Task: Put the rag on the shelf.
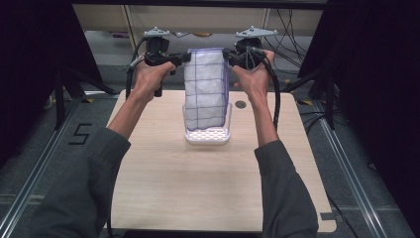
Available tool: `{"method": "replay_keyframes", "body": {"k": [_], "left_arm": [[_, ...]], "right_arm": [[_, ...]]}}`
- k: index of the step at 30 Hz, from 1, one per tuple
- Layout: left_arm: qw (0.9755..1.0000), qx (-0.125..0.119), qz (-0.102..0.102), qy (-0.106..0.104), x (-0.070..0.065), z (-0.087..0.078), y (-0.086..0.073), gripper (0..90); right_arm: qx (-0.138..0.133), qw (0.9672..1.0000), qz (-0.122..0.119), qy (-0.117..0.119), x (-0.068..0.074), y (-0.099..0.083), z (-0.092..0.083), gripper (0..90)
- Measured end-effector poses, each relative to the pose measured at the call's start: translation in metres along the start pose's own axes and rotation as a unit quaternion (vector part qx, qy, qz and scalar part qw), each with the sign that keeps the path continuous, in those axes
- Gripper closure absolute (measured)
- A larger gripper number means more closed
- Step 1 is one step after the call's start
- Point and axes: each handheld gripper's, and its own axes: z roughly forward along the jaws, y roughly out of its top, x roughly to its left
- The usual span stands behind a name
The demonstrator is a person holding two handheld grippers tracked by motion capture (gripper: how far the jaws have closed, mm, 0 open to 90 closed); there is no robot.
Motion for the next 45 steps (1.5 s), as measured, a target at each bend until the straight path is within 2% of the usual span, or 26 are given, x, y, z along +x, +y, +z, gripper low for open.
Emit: {"method": "replay_keyframes", "body": {"k": [2, 9, 12, 14, 16, 21, 23, 24, 26, 28, 31, 33, 36, 37, 40, 42, 43, 44, 45], "left_arm": [[1.0000, 0.001, -0.008, 0.000, 0.005, 0.006, -0.002, 84.5], [0.9997, 0.016, -0.014, 0.008, 0.016, 0.021, -0.013, 84.2], [0.9995, 0.017, -0.023, 0.010, 0.021, 0.028, -0.021, 84.2], [0.9993, 0.028, -0.019, 0.015, 0.023, 0.034, -0.026, 84.2], [0.9991, 0.033, -0.024, 0.014, 0.025, 0.037, -0.031, 84.2], [0.9983, 0.048, -0.031, 0.012, 0.030, 0.045, -0.046, 84.1], [0.9974, 0.063, -0.033, 0.013, 0.033, 0.048, -0.051, 83.8], [0.9969, 0.071, -0.032, 0.013, 0.034, 0.049, -0.054, 83.7], [0.9960, 0.083, -0.028, 0.015, 0.035, 0.051, -0.058, 83.4], [0.9957, 0.084, -0.038, 0.010, 0.038, 0.051, -0.063, 84.0], [0.9951, 0.092, -0.035, 0.012, 0.039, 0.051, -0.067, 84.4], [0.9948, 0.094, -0.038, 0.009, 0.040, 0.051, -0.070, 84.5], [0.9941, 0.105, -0.027, 0.006, 0.041, 0.051, -0.074, 84.5], [0.9943, 0.102, -0.031, 0.007, 0.039, 0.051, -0.075, 84.4], [0.9939, 0.107, -0.026, 0.001, 0.039, 0.050, -0.076, 84.1], [0.9942, 0.102, -0.031, 0.004, 0.039, 0.050, -0.077, 83.8], [0.9941, 0.104, -0.031, 0.003, 0.039, 0.050, -0.077, 83.8], [0.9938, 0.108, -0.026, 0.001, 0.040, 0.049, -0.077, 83.6], [0.9940, 0.105, -0.031, 0.001, 0.040, 0.049, -0.078, 83.5]], "right_arm": [[0.003, 1.0000, 0.001, -0.005, -0.004, -0.002, 0.007, 87.2], [0.022, 0.9996, 0.019, -0.007, -0.012, -0.014, 0.029, 87.0], [0.025, 0.9994, 0.021, -0.013, -0.015, -0.021, 0.038, 86.9], [0.032, 0.9990, 0.030, -0.010, -0.017, -0.026, 0.044, 86.7], [0.039, 0.9985, 0.035, -0.017, -0.018, -0.032, 0.052, 86.6], [0.067, 0.9968, 0.039, -0.016, -0.022, -0.046, 0.066, 86.4], [0.079, 0.9959, 0.040, -0.015, -0.023, -0.052, 0.071, 86.2], [0.090, 0.9947, 0.048, -0.015, -0.022, -0.055, 0.073, 86.1], [0.108, 0.9929, 0.048, -0.015, -0.024, -0.062, 0.078, 85.8], [0.135, 0.9890, 0.057, -0.019, -0.026, -0.072, 0.083, 85.7], [0.153, 0.9861, 0.062, -0.016, -0.029, -0.083, 0.087, 85.8], [0.171, 0.9827, 0.071, -0.007, -0.030, -0.090, 0.089, 85.9], [0.171, 0.9827, 0.070, -0.001, -0.031, -0.096, 0.093, 85.9], [0.182, 0.9808, 0.070, 0.000, -0.031, -0.098, 0.094, 85.8], [0.182, 0.9809, 0.068, 0.003, -0.030, -0.101, 0.098, 85.2], [0.193, 0.9790, 0.066, 0.005, -0.032, -0.102, 0.098, 83.0], [0.193, 0.9782, 0.077, 0.005, -0.031, -0.103, 0.098, 81.4], [0.193, 0.9787, 0.071, 0.001, -0.031, -0.103, 0.099, 79.3], [0.196, 0.9779, 0.073, 0.001, -0.033, -0.103, 0.098, 77.0]]}}
